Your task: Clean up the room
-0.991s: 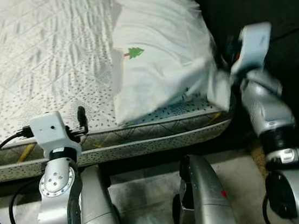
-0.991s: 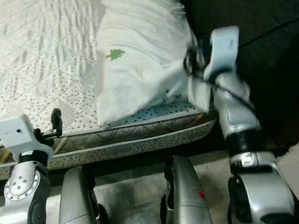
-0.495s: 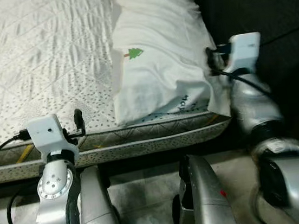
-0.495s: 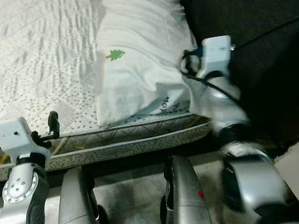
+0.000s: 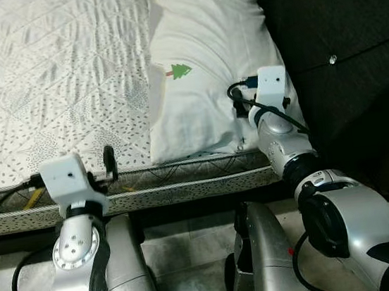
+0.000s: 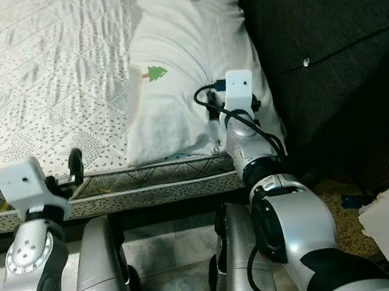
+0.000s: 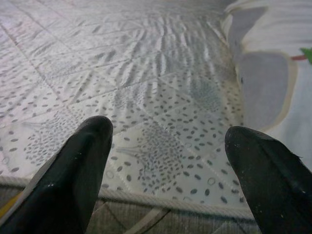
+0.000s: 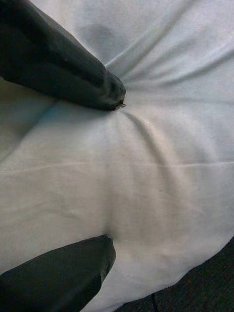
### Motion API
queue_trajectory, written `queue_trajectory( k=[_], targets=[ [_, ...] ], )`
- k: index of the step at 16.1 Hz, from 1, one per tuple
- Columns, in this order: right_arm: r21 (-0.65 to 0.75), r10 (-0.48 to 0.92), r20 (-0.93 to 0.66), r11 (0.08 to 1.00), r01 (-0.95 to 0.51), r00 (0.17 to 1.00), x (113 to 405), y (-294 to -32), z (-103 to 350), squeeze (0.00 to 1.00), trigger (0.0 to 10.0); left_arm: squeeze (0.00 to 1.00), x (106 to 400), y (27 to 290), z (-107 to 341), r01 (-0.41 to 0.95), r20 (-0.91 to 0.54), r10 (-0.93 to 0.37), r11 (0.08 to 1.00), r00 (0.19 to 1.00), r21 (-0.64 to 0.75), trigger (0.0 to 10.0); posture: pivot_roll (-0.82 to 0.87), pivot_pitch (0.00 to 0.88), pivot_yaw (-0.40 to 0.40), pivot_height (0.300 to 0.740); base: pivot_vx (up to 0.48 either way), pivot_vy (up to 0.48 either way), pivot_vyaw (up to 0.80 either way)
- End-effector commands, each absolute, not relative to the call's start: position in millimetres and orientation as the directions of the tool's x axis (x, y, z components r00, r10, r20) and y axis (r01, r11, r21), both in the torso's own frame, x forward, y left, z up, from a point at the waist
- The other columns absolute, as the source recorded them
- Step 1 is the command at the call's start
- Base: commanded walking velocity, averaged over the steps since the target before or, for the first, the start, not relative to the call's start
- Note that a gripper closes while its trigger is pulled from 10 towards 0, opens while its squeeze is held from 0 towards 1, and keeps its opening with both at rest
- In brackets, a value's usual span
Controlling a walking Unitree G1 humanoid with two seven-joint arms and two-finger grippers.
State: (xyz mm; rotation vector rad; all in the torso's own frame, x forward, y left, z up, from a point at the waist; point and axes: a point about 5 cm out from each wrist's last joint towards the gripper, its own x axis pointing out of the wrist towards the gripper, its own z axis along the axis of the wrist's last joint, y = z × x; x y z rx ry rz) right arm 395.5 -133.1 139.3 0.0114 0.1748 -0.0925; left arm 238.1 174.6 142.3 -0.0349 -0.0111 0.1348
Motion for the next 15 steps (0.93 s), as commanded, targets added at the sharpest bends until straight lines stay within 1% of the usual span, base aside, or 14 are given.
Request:
queue_trajectory(
  k=[1, 2, 3, 4, 5, 6, 7, 8, 9, 10, 11, 12, 13, 15],
  targets=[
    [-0.007, -0.141, -0.316, 0.989, 0.147, 0.938, 384, -138, 108, 0.0, 10.0, 0.0, 234, 173, 146, -0.128, 0.013, 0.128, 0.991, 0.992, -0.033, 10.0, 0.2, 0.223, -0.094, 0.537, 0.0, 0.0, 0.0],
    [0.002, -0.157, -0.361, 0.986, 0.169, 0.919, 379, -134, 99, 0.0, 10.0, 0.0, 234, 175, 145, -0.131, 0.007, 0.131, 0.991, 0.991, -0.029, 10.0, 0.2, 0.229, -0.095, 0.537, 0.0, 0.0, 0.0],
    [0.004, -0.142, -0.381, 0.988, 0.155, 0.914, 378, -127, 96, 0.0, 10.0, 0.0, 234, 175, 146, -0.135, 0.004, 0.135, 0.991, 0.991, -0.026, 10.0, 0.2, 0.231, -0.095, 0.537, 0.0, 0.0, 0.0],
    [0.008, -0.129, -0.394, 0.99, 0.144, 0.91, 377, -119, 94, 0.0, 10.0, 0.0, 233, 176, 146, -0.137, 0.003, 0.138, 0.99, 0.99, -0.025, 10.0, 0.2, 0.232, -0.095, 0.537, 0.0, 0.0, 0.0],
    [-0.01, -0.144, -0.381, 0.988, 0.152, 0.913, 377, -119, 96, 0.0, 10.0, 0.0, 233, 176, 146, -0.139, 0.002, 0.139, 0.99, 0.99, -0.023, 10.0, 0.2, 0.232, -0.095, 0.537, 0.0, 0.0, 0.0],
    [-0.034, -0.19, -0.346, 0.981, 0.191, 0.919, 380, -124, 102, 0.0, 10.0, 0.0, 232, 176, 146, -0.142, 0.0, 0.142, 0.99, 0.99, -0.022, 10.0, 0.2, 0.232, -0.095, 0.537, 0.0, 0.0, 0.0],
    [-0.077, -0.274, -0.261, 0.962, 0.263, 0.926, 385, -141, 115, 0.0, 10.0, 0.0, 232, 177, 146, -0.147, -0.002, 0.147, 0.989, 0.989, -0.02, 10.0, 0.21, 0.223, -0.095, 0.537, 0.0, 0.0, 0.0],
    [-0.079, -0.302, -0.248, 0.953, 0.292, 0.921, 386, -148, 118, 0.0, 10.0, 0.0, 232, 178, 146, -0.149, -0.003, 0.149, 0.989, 0.989, -0.018, 10.0, 0.21, 0.219, -0.095, 0.537, 0.0, 0.0, 0.0],
    [-0.07, -0.322, -0.277, 0.947, 0.315, 0.905, 384, -157, 114, 0.0, 10.0, 0.0, 231, 179, 145, -0.152, -0.009, 0.152, 0.988, 0.988, -0.016, 10.0, 0.2, 0.214, -0.095, 0.537, 0.0, 0.0, 0.0],
    [-0.05, -0.295, -0.334, 0.954, 0.295, 0.895, 381, -155, 105, 0.0, 10.0, 0.0, 232, 177, 144, -0.149, -0.014, 0.149, 0.989, 0.989, -0.017, 10.0, 0.2, 0.211, -0.095, 0.537, 0.0, 0.0, 0.0],
    [-0.044, -0.277, -0.356, 0.959, 0.28, 0.893, 380, -151, 102, 0.0, 10.0, 0.0, 234, 176, 144, -0.146, -0.013, 0.145, 0.989, 0.989, -0.02, 10.0, 0.19, 0.206, -0.095, 0.537, 0.0, 0.0, 0.0],
    [-0.008, -0.243, -0.391, 0.965, 0.261, 0.888, 378, -142, 97, 0.0, 10.0, 0.0, 236, 175, 144, -0.141, -0.012, 0.141, 0.99, 0.99, -0.022, 10.0, 0.19, 0.202, -0.094, 0.537, 0.0, 0.0, 0.0],
    [0.019, -0.186, -0.429, 0.976, 0.215, 0.884, 375, -127, 91, 0.0, 10.0, 0.0, 238, 173, 145, -0.136, -0.009, 0.136, 0.99, 0.991, -0.025, 10.0, 0.2, 0.192, -0.093, 0.537, 0.0, 0.0, 0.0],
    [0.051, -0.16, -0.472, 0.977, 0.208, 0.867, 371, -116, 84, 0.0, 10.0, 0.0, 240, 172, 146, -0.134, -0.009, 0.134, 0.991, 0.991, -0.025, 10.0, 0.21, 0.187, -0.093, 0.537, 0.0, 0.0, 0.0]
  ],
)
